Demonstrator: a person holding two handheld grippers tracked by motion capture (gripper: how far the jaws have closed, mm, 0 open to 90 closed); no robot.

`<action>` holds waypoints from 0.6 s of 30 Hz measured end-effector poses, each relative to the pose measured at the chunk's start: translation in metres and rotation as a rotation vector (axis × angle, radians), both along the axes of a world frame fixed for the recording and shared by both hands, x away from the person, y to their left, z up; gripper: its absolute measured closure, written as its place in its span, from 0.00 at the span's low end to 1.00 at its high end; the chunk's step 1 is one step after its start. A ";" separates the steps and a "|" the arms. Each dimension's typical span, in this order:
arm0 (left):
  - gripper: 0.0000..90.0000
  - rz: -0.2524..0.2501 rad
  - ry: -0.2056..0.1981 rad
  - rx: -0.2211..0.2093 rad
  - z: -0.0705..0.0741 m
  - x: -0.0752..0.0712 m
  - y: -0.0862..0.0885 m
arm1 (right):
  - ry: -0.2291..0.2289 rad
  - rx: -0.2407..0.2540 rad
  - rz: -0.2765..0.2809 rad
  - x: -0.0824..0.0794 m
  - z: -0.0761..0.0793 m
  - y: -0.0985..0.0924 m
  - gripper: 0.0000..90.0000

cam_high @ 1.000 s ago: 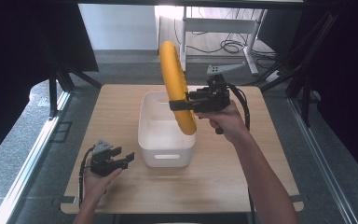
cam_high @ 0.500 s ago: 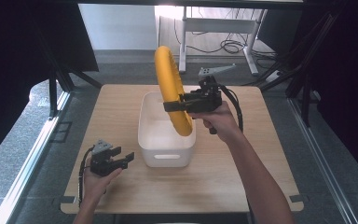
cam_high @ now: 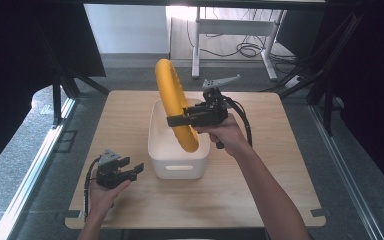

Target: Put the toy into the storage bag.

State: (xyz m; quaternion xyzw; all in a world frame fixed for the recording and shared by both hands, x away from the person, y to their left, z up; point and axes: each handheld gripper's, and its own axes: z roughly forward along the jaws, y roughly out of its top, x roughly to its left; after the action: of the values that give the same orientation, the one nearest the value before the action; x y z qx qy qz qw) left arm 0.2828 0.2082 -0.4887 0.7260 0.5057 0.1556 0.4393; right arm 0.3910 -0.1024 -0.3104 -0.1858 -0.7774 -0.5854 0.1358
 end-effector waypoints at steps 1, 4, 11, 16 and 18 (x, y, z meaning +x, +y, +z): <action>0.40 0.000 0.000 0.000 0.000 0.000 0.000 | 0.008 0.004 0.006 -0.001 -0.001 0.000 0.56; 0.40 0.000 0.000 0.000 0.000 0.000 0.000 | 0.018 0.013 0.017 -0.001 -0.006 0.001 0.56; 0.40 -0.003 0.002 0.005 -0.001 0.000 -0.001 | 0.029 0.001 0.028 -0.004 -0.019 0.004 0.56; 0.40 -0.004 0.003 0.006 -0.001 0.000 -0.002 | 0.035 0.022 0.024 -0.005 -0.022 0.002 0.56; 0.40 -0.004 0.003 0.007 -0.001 0.000 -0.002 | 0.036 0.026 0.021 -0.005 -0.023 0.001 0.56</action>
State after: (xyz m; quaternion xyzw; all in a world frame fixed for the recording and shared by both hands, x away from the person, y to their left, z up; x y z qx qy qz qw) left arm 0.2831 0.2062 -0.4896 0.7286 0.5044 0.1555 0.4365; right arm 0.3859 -0.1014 -0.3329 -0.1864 -0.7689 -0.5907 0.1586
